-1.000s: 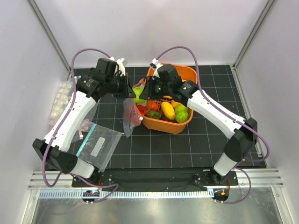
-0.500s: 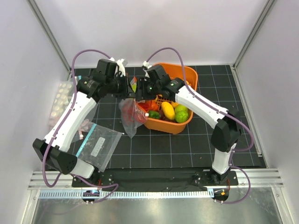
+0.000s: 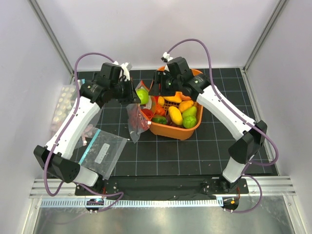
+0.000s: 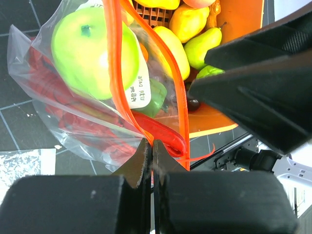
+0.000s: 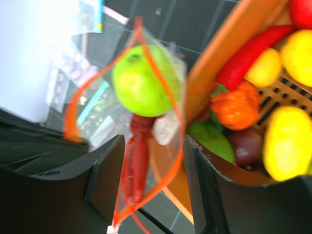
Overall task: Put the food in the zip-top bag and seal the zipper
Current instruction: Place the fake fruit in the zipper food storage bag, then adjust the zipper food storage bag at the center of the board.
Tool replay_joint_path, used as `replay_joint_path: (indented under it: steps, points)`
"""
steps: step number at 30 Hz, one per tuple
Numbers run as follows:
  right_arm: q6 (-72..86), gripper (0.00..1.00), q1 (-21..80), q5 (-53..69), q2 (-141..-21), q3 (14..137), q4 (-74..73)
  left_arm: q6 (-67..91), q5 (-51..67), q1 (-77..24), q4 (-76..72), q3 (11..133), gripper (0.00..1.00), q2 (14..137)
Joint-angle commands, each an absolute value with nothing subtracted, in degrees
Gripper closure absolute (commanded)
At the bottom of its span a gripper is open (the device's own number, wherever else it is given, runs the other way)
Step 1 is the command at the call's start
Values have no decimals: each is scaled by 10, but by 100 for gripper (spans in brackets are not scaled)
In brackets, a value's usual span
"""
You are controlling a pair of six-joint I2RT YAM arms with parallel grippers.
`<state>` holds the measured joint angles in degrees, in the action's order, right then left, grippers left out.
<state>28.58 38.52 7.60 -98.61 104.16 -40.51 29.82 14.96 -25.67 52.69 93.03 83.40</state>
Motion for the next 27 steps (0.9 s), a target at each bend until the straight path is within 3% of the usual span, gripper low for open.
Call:
replay_joint_path:
  steps: [1, 8, 13, 15, 16, 18, 22, 27]
  points:
    - [266, 42, 381, 55, -972, 1051, -440, 294, 152, -253, 507, 945, 100, 811]
    - [270, 46, 381, 81, -1006, 1027, -428, 283, 147, -254, 520, 960, 100, 813]
    - [260, 51, 395, 83, -1052, 1080, -454, 283, 146, -250, 529, 968, 100, 812]
    - [259, 59, 398, 81, -1069, 1105, -475, 280, 144, -247, 535, 976, 100, 813]
    - [258, 82, 402, 80, -1077, 1113, -480, 277, 138, -246, 538, 979, 100, 813]
    - [255, 95, 412, 70, -1081, 1137, -483, 270, 122, -243, 556, 980, 100, 814]
    - [218, 99, 456, 33, -1091, 1184, -483, 286, 57, -197, 618, 962, 100, 820]
    - [223, 99, 459, -104, -1082, 1172, -515, 283, 5, -123, 659, 934, 100, 800]
